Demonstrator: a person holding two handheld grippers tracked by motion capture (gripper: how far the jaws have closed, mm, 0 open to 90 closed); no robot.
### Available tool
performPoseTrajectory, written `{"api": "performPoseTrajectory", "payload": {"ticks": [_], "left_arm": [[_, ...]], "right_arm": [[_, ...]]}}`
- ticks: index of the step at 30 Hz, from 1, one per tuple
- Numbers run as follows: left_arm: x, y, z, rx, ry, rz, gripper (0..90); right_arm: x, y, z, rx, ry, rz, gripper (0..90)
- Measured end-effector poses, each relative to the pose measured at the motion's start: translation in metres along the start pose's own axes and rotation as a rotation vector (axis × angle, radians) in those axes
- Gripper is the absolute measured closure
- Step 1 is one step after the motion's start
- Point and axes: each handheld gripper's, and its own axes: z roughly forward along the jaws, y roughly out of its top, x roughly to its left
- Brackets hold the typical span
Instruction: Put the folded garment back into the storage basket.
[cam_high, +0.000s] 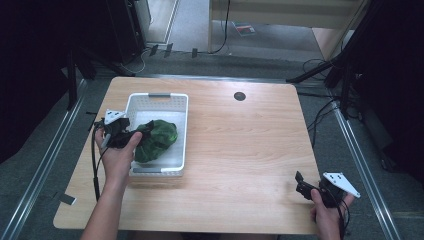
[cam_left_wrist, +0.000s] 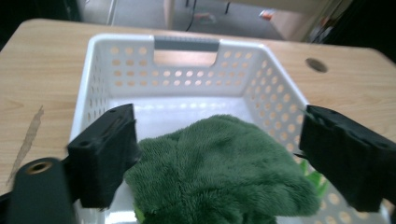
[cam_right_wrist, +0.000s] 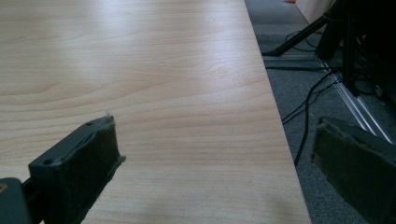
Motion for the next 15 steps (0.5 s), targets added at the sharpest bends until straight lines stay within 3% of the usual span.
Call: {"api": "performPoseTrajectory", "payload": {"ticks": [5,10,15], "left_arm": [[0.007,-0.003,-0.017,-0.04,-0.058,0.017,1.1],[0.013,-0.009,-0.033,-0.068,-0.083,0.012,1.1],[0.022,-0.015,-0.048,-0.078,-0.073,0.022,1.1]], "right_arm": [[0.0,0.0,0.0,-0.001,-0.004,0.001,1.1],[0.001,0.0,0.0,-0.001,-0.006,0.002,1.2],[0.001,0.0,0.0,-0.002,-0.009,0.001,1.1]]}}
